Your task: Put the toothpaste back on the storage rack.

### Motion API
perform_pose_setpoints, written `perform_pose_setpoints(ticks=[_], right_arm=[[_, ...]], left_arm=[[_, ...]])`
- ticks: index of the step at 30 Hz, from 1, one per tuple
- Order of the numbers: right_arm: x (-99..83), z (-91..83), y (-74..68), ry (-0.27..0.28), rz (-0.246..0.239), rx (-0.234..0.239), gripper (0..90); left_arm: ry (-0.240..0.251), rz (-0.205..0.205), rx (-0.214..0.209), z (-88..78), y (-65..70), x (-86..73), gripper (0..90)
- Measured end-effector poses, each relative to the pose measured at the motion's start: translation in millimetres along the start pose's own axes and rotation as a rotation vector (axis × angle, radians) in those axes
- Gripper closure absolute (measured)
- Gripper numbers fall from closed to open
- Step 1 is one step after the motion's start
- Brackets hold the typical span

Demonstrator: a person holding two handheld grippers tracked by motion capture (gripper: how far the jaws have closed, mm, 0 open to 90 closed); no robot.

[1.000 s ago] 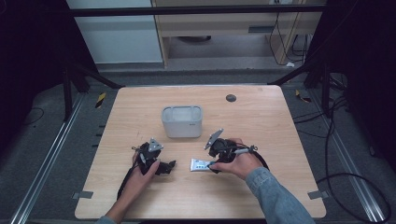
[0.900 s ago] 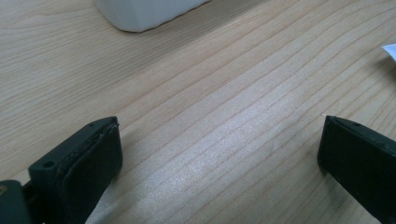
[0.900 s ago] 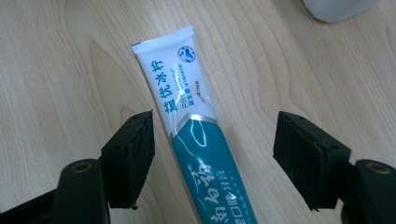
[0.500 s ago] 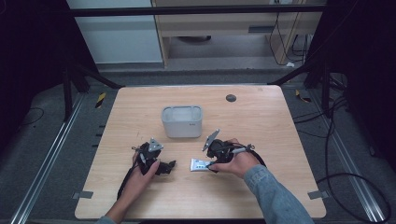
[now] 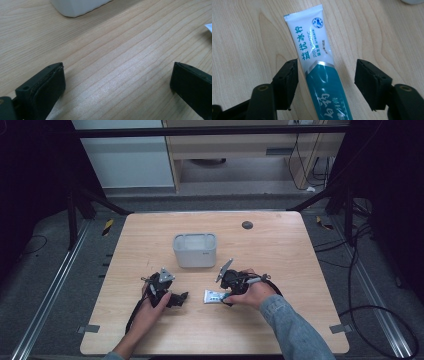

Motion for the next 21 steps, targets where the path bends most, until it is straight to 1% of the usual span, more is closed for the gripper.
perform_pose_setpoints(ticks=[2,3,6,9,10,14,15,18,21], right_arm=[[0.1,0.5,-0.8,-0.004,0.002,0.003,34.4],[0.7,1.2,-1.0,-0.002,-0.008,0.008,34.6],[0.8,2.9,-0.7,-0.007,-0.010,0.011,34.0],[0.8,3.1,0.8,-0.016,0.001,0.008,33.7],[0.5,3.6,2.8,-0.016,-0.008,0.007,34.3],[0.3,4.0,3.2,-0.016,-0.007,0.009,36.0],[0.0,4.3,2.8,-0.022,0.003,0.008,36.4],[0.2,6.6,2.8,-0.017,-0.012,0.007,38.9],[-0.3,7.5,2.1,-0.015,-0.003,0.018,39.6]], left_arm=[[0.000,0.000,0.000,0.0,0.0,0.0,0.0],[0.000,0.000,0.000,0.0,0.0,0.0,0.0],[0.000,0.000,0.000,0.0,0.0,0.0,0.0],[0.000,0.000,0.000,0.0,0.0,0.0,0.0],[0.000,0.000,0.000,0.0,0.0,0.0,0.0],[0.000,0.000,0.000,0.0,0.0,0.0,0.0],[0.000,0.000,0.000,0.0,0.0,0.0,0.0],[0.000,0.000,0.000,0.0,0.0,0.0,0.0],[0.000,0.000,0.000,0.0,0.0,0.0,0.0]])
Point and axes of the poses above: each handheld gripper's, and its own axes: z roughly forward along the jaws, x roughly out of its top, y roughly to its right, the point moved 10 cm from there along z, roughly forward along the jaws, and after that the axes turned 5 degrees about -z, right-handed, at the moved point
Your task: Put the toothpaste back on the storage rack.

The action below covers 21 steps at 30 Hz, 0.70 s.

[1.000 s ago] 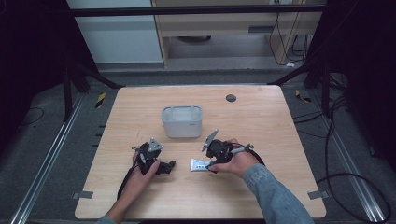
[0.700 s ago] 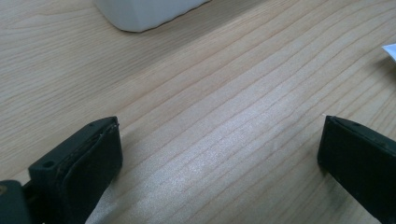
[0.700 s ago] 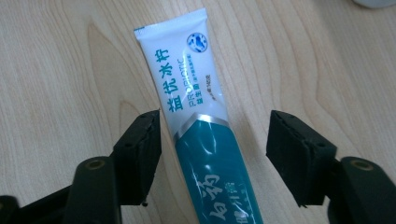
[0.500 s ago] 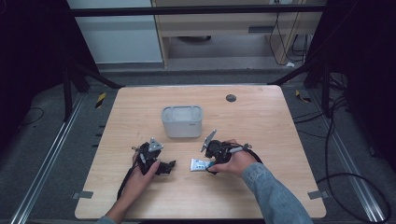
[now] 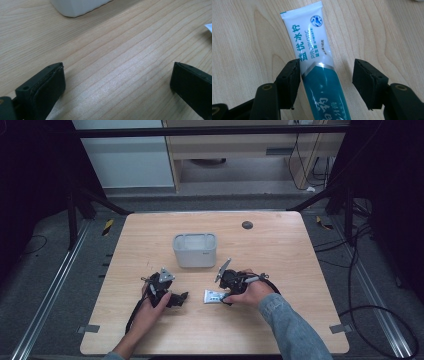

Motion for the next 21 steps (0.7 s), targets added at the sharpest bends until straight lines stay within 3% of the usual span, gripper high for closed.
perform_pose_setpoints(ticks=[14,21], right_arm=[[1.2,10.1,-7.0,-0.027,-0.029,0.048,47.2],[0.0,11.4,-6.7,-0.038,-0.050,0.045,50.7]], left_arm=[[0.000,0.001,0.000,0.0,-0.1,0.0,0.0],[0.000,0.000,0.000,0.0,0.0,0.0,0.0]])
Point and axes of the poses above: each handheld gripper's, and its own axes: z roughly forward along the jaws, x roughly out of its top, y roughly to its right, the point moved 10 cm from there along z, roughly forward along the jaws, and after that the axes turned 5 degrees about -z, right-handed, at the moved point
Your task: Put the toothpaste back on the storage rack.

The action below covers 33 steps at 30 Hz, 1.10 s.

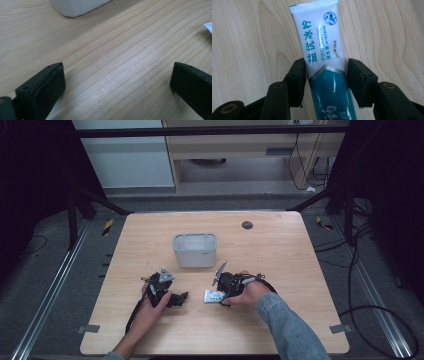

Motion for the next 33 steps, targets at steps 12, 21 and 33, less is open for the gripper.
perform_pose_setpoints(ticks=[12,21,33], right_arm=[[-1.4,-1.2,2.7,-0.013,0.009,0.001,62.9],[0.2,-8.3,5.5,0.002,0.075,-0.021,78.3],[5.5,-27.9,10.0,0.081,0.145,-0.040,79.6]], left_arm=[[0.000,0.000,0.000,0.0,0.0,0.0,0.0],[0.000,0.000,0.000,0.0,0.0,0.0,0.0],[0.000,0.000,0.000,0.0,0.0,0.0,0.0]])
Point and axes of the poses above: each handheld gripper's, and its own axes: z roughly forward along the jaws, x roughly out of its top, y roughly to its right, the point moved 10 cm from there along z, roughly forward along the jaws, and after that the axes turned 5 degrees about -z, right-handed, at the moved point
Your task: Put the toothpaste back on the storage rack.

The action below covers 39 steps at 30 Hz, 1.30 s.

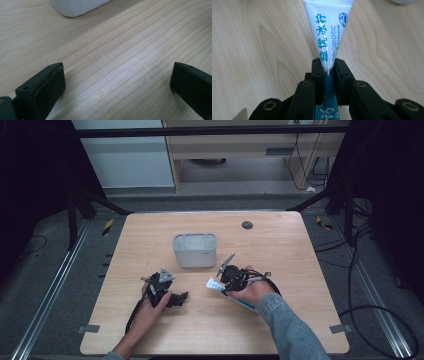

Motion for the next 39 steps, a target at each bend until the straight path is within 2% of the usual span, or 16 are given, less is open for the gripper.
perform_pose_setpoints(ticks=[9,14,20,25,29,39], right_arm=[[-4.6,-24.9,18.4,0.011,0.025,-0.064,79.9],[-7.2,-36.8,27.4,0.037,0.067,-0.082,80.0],[-8.3,-56.5,41.6,0.096,0.114,-0.128,80.0],[-6.9,-67.5,47.1,0.124,0.123,-0.145,80.0],[-3.7,-81.8,55.5,0.154,0.134,-0.180,80.0],[1.1,-98.1,66.0,0.222,0.170,-0.229,79.9]], left_arm=[[0.000,0.000,0.000,0.0,0.0,0.0,0.0],[0.000,-0.001,0.000,0.0,0.0,0.0,0.0],[0.000,0.000,0.000,0.0,0.0,0.0,0.0],[0.000,0.000,0.000,0.0,0.0,0.0,0.0],[0.000,0.000,0.000,0.0,0.0,0.0,0.0],[0.000,-0.001,0.000,0.0,0.0,0.0,0.0]])
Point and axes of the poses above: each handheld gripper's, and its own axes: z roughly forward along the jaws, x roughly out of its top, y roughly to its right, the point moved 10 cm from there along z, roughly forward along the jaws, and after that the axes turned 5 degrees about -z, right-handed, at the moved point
